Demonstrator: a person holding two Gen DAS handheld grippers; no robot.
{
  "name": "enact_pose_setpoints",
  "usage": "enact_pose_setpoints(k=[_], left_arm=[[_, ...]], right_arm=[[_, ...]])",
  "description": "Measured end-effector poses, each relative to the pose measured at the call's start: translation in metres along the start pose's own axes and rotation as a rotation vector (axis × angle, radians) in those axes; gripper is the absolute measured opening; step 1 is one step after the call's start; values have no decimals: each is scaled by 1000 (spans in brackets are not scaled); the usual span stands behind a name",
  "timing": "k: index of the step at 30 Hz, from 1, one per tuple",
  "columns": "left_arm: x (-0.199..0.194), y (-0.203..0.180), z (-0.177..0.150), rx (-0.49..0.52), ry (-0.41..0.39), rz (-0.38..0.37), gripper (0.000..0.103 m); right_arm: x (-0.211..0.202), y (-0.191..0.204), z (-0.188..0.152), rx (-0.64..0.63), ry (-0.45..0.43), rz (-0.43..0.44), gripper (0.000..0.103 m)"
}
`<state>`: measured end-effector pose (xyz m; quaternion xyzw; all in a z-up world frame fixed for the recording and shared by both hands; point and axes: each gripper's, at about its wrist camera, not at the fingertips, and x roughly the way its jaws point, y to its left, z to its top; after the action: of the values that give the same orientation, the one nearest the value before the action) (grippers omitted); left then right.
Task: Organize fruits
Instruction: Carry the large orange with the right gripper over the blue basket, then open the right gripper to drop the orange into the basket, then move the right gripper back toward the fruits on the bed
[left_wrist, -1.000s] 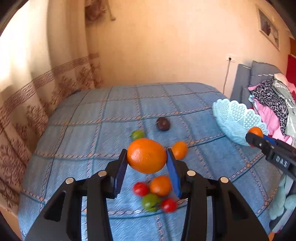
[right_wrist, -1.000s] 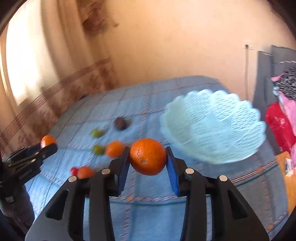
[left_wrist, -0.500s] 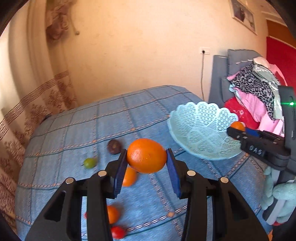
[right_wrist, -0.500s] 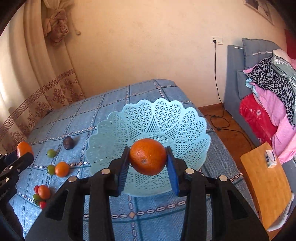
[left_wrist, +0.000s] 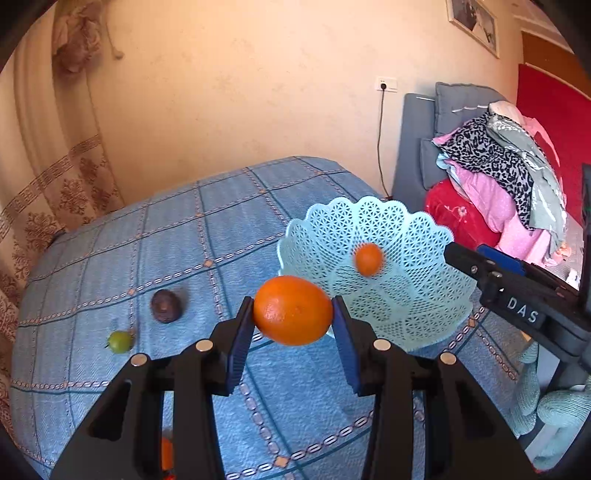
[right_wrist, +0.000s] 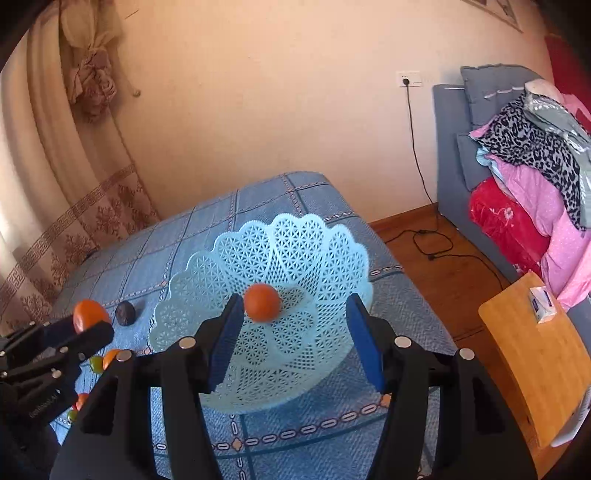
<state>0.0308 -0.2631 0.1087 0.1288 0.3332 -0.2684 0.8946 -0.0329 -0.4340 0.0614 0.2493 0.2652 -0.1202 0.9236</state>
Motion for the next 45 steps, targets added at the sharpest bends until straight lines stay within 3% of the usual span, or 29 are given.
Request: enact_pose_setpoints(k=[9,11,13,17,26,29,37,45], left_arm=[[25,-20,12,18,44,-40,43],[27,-22,14,19,42,-40,55],[24,-25,16,25,18,-34,75],[18,-23,17,33,-1,-29,87],[0,10,23,-31,-27,28,89],[-11,26,25,-53,-45,55,90],[-33,68,21,-85,-70,129,92],[-42,122,10,-170,-45,204,92]], right_arm=[[-12,-14,8,47,-28,-18,59],[-14,-15,8,51,-31,-21,59],[-14,-15,9,51,-31,-19,59],[-14,-15,9,49,-31,-17,59],[-20,-6,8,31,-40,1,60],[-24,1,5,22,-48,10,69],[-31,24,-1,-39,-50,57,69],[-35,58,-14,-119,-34,127,70]])
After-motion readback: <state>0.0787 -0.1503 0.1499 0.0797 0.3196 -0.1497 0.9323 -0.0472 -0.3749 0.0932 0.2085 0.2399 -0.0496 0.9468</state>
